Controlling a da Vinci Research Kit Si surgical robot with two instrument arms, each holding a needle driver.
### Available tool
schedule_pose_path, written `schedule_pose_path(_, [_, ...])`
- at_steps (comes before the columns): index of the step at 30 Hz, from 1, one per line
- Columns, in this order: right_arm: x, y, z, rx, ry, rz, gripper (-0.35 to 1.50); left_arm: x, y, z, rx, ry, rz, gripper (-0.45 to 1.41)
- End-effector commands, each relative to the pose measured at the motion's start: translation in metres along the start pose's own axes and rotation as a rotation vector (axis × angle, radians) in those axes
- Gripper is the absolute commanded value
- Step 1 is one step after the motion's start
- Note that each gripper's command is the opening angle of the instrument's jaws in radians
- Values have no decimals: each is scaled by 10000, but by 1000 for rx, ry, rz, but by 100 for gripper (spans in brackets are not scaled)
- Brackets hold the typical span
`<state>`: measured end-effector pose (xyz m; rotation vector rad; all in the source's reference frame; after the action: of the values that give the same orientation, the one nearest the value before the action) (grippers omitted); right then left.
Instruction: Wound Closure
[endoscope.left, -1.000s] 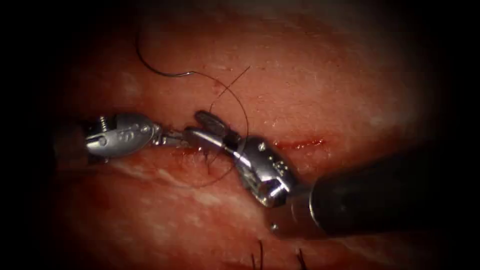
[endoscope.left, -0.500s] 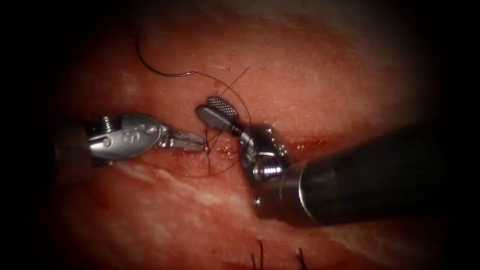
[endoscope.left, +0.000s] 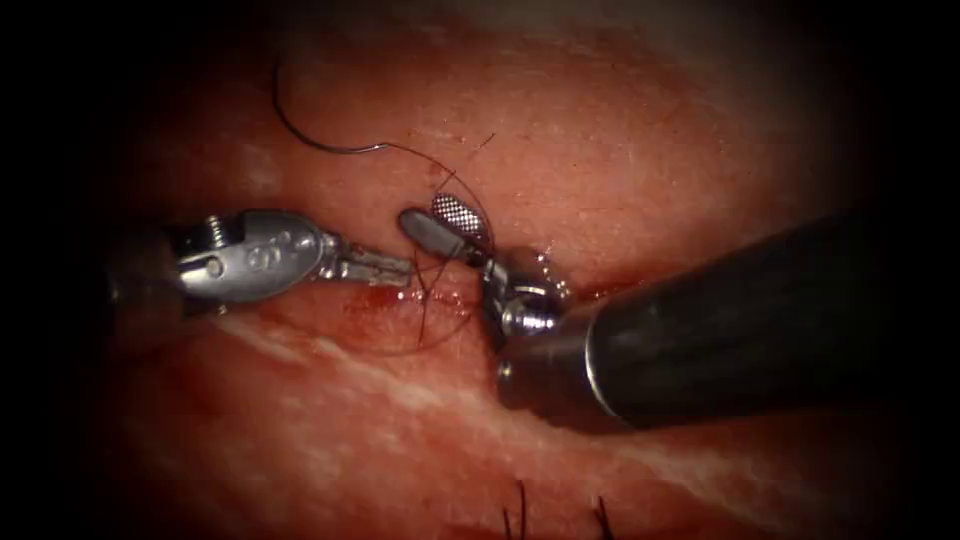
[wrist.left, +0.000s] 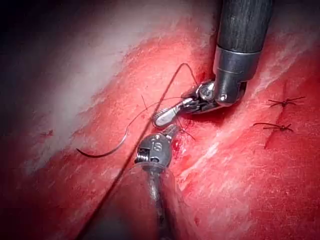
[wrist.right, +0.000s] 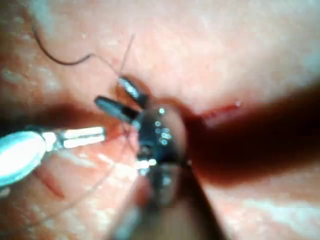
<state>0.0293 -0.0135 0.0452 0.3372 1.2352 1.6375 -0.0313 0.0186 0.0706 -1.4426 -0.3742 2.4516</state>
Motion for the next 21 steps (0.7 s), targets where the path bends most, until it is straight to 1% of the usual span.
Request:
schedule_pose_path(1, [-17,14,3,-9,-23,-13,73,-5,2,9,-3,1,-1,-45])
schedule_pose_path(4, [-23,27,8,-11,-17,-16,79,-5,2,9,-3,1,-1,-45])
schedule_pose_path(8, [-21,30,12,-16,-21,-17,78,-4,2,9,-3,1,-1,-45])
schedule_pose_path(10, [-16,26,16,-9,0,-9,71,-4,3,9,-3,1,-1,-45])
schedule_pose_path(14, [-10,17,24,-2,34,-3,68,-4,3,9,-3,1,-1,-45])
schedule_pose_path(17, [-7,8,29,-1,46,-42,68,-5,4,7,-4,1,0,-45])
schedule_pose_path(21, [-6,3,31,-2,48,-56,64,-6,4,6,-5,1,1,-45])
